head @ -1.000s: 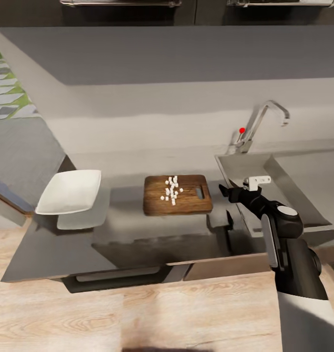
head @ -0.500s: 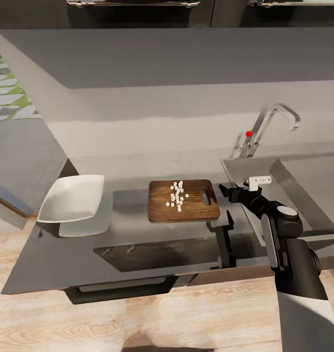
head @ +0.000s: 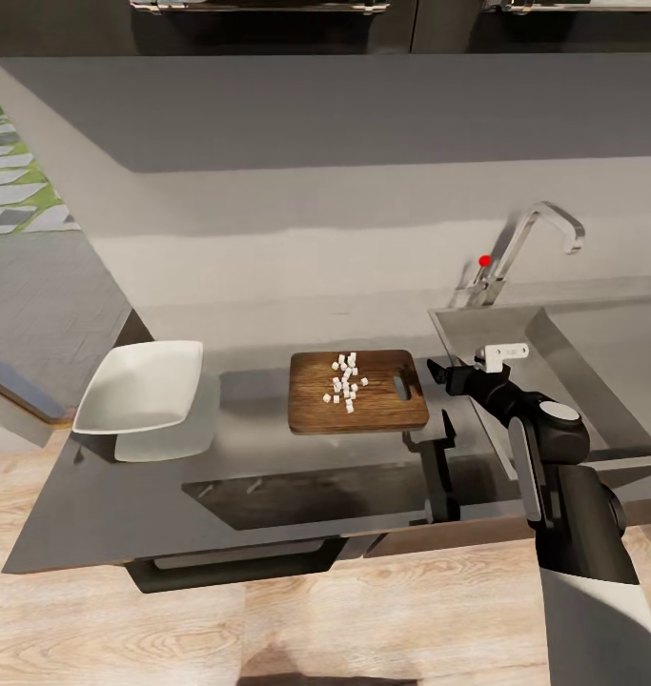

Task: In the kitchen, take the Vidalia onion out of the sink, dice it on the chopping board with the paring knife, put the diced onion into the bowl on the countertop, then place both the paring knife and the chopping board into the sink.

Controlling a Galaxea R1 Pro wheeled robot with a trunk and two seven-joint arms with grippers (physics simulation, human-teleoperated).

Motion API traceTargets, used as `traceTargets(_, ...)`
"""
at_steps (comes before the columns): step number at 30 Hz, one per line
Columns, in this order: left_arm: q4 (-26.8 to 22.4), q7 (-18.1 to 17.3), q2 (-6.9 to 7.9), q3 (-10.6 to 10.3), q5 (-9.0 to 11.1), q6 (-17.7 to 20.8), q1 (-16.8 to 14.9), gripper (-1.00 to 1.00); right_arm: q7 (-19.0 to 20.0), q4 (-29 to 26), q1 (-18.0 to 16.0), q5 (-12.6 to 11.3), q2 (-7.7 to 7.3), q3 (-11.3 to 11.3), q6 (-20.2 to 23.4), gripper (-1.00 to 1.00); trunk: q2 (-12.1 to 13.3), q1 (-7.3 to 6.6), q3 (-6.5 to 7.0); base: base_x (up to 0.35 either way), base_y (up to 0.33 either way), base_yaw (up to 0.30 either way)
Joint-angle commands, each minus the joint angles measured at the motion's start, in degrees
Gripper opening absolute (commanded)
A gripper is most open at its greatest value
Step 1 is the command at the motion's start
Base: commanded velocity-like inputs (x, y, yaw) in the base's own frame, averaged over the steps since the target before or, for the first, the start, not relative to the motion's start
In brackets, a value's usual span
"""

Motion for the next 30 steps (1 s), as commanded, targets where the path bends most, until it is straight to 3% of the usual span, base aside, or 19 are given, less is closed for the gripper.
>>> traceTargets(1, -0.1, -0.1, 0.06, -0.4, 0.6, -0.5, 0.0, 1.00, 0.4, -0.1, 0.0, 0.3, 0.01, -0.1, 0.3, 1.00, -0.1, 0.03, -0.08, 0.000, 0.000, 0.000)
traceTargets(8, -1.9, 0.1, 0.03, -0.1, 0.6, -0.8, 0.0, 1.00, 0.4, -0.1, 0.0, 0.3, 0.01, -0.1, 0.3, 1.00, -0.1, 0.03, -0.08, 0.000, 0.000, 0.000)
traceTargets(11, -3.1, 0.1, 0.04, 0.0, 0.6, 1.0, 0.0, 1.00, 0.4, 0.0, 0.0, 0.3, 0.06, 0.0, 0.3, 1.00, -0.1, 0.03, -0.08, 0.000, 0.000, 0.000)
traceTargets(19, -8.9, 0.2, 0.10, 0.0, 0.6, 17.4, 0.0, 1.00, 0.4, 0.2, 0.0, 0.3, 0.61, 0.0, 0.3, 1.00, -0.1, 0.03, -0.08, 0.000, 0.000, 0.000)
traceTargets(23, -11.4, 0.3, 0.15, -0.1, 0.7, 18.6, 0.0, 1.00, 0.3, 0.2, 0.0, 0.3, 0.67, 0.0, 0.3, 1.00, -0.1, 0.03, -0.08, 0.000, 0.000, 0.000)
traceTargets(30, -25.1, 0.3, 0.81, -0.5, 0.7, 18.8, 0.2, 1.00, 0.3, 0.2, 0.0, 0.3, 0.71, 0.0, 0.3, 1.00, -0.1, 0.03, -0.08, 0.000, 0.000, 0.000)
